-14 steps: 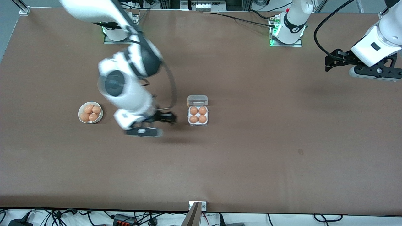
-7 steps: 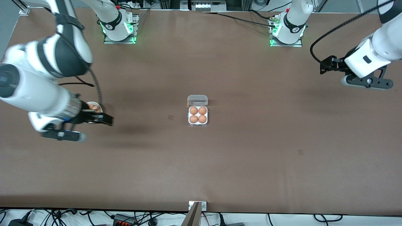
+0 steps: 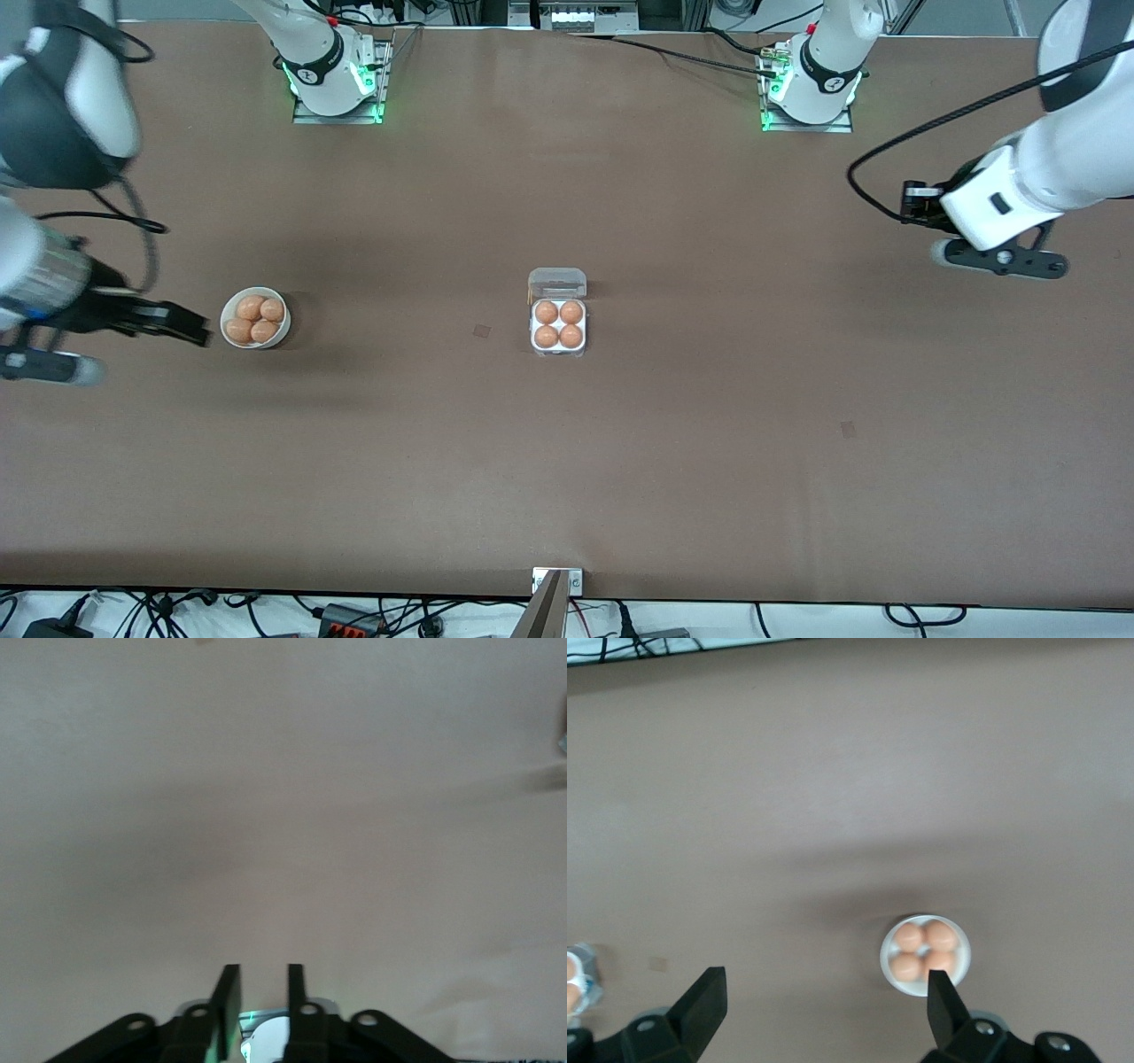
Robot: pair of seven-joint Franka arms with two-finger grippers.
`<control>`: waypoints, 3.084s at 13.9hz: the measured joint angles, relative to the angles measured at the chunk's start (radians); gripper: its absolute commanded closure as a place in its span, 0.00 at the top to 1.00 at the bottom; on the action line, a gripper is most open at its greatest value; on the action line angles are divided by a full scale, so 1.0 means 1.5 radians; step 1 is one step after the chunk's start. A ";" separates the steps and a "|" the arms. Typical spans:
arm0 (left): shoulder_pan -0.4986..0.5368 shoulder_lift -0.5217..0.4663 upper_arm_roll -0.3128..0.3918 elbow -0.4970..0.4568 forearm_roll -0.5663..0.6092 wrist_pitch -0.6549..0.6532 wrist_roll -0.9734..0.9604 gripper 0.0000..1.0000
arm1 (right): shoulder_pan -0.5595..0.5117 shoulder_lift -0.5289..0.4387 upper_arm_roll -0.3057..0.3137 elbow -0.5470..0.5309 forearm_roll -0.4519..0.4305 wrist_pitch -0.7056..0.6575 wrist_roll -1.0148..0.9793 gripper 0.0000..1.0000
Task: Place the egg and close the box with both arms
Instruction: 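Withdraw the right gripper while the left gripper moves toward the carton, then reach the left gripper to the open clear carton lid, then fold the clear lid over the eggs with the left gripper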
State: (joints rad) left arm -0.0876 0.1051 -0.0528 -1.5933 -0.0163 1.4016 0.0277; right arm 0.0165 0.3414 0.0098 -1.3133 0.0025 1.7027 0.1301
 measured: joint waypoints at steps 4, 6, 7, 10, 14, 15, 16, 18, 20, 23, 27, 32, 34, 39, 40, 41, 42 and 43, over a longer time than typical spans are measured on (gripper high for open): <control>-0.087 0.034 -0.020 -0.038 -0.031 0.072 -0.086 0.01 | -0.025 -0.042 -0.001 -0.003 -0.013 -0.069 -0.041 1.00; -0.140 0.060 -0.043 -0.069 -0.034 0.146 -0.150 0.01 | -0.026 -0.071 -0.001 -0.028 -0.023 -0.077 -0.057 1.00; -0.166 0.076 -0.052 -0.079 -0.034 0.180 -0.175 0.01 | -0.028 -0.086 -0.001 -0.049 -0.025 -0.077 -0.062 1.00; -0.236 0.135 -0.073 -0.090 -0.035 0.285 -0.261 0.01 | -0.034 -0.140 -0.002 -0.144 -0.026 -0.036 -0.069 1.00; -0.330 0.208 -0.079 -0.091 -0.036 0.433 -0.376 0.01 | -0.035 -0.206 -0.001 -0.242 -0.027 0.001 -0.072 1.00; -0.342 0.220 -0.080 -0.091 -0.036 0.460 -0.389 0.01 | -0.035 -0.212 -0.001 -0.248 -0.027 0.003 -0.072 1.00; -0.353 0.231 -0.080 -0.091 -0.036 0.488 -0.402 0.01 | -0.035 -0.215 -0.001 -0.251 -0.027 0.005 -0.072 1.00; -0.378 0.256 -0.080 -0.091 -0.035 0.538 -0.425 0.01 | -0.035 -0.215 -0.001 -0.252 -0.027 0.006 -0.072 1.00; -0.401 0.283 -0.080 -0.091 -0.035 0.578 -0.446 0.01 | -0.035 -0.215 -0.001 -0.252 -0.027 0.007 -0.072 1.00; -0.409 0.304 -0.079 -0.091 -0.013 0.611 -0.449 0.01 | -0.035 -0.215 -0.001 -0.248 -0.027 0.010 -0.072 1.00; -0.408 0.317 -0.069 -0.091 0.023 0.701 -0.449 0.01 | -0.035 -0.215 -0.001 -0.246 -0.027 0.012 -0.072 1.00; -0.402 0.346 -0.031 -0.083 0.066 0.820 -0.450 0.01 | -0.035 -0.215 -0.001 -0.246 -0.027 0.012 -0.072 1.00; -0.394 0.344 -0.029 -0.072 0.066 0.821 -0.450 0.01 | -0.034 -0.215 -0.001 -0.246 -0.027 0.012 -0.074 1.00; -0.362 0.267 -0.027 -0.050 0.069 0.593 -0.444 0.02 | -0.032 -0.216 -0.003 -0.246 -0.027 0.010 -0.074 1.00; -0.351 0.240 -0.027 -0.049 0.070 0.525 -0.431 0.03 | -0.032 -0.216 -0.005 -0.246 -0.027 0.010 -0.074 1.00; -0.337 0.213 -0.026 -0.049 0.072 0.462 -0.407 0.03 | -0.032 -0.216 -0.006 -0.246 -0.027 0.009 -0.074 1.00; -0.318 0.188 -0.026 -0.048 0.074 0.403 -0.372 0.04 | -0.032 -0.216 -0.006 -0.246 -0.027 0.008 -0.074 1.00; -0.294 0.163 -0.026 -0.048 0.076 0.346 -0.328 0.09 | -0.032 -0.216 -0.006 -0.245 -0.027 0.007 -0.074 1.00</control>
State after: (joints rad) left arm -0.5291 0.3498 -0.0917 -1.6653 0.0970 1.9205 -0.4636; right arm -0.0318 0.0169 0.0001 -1.6815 -0.0374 1.7134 0.0188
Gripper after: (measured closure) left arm 0.974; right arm 0.000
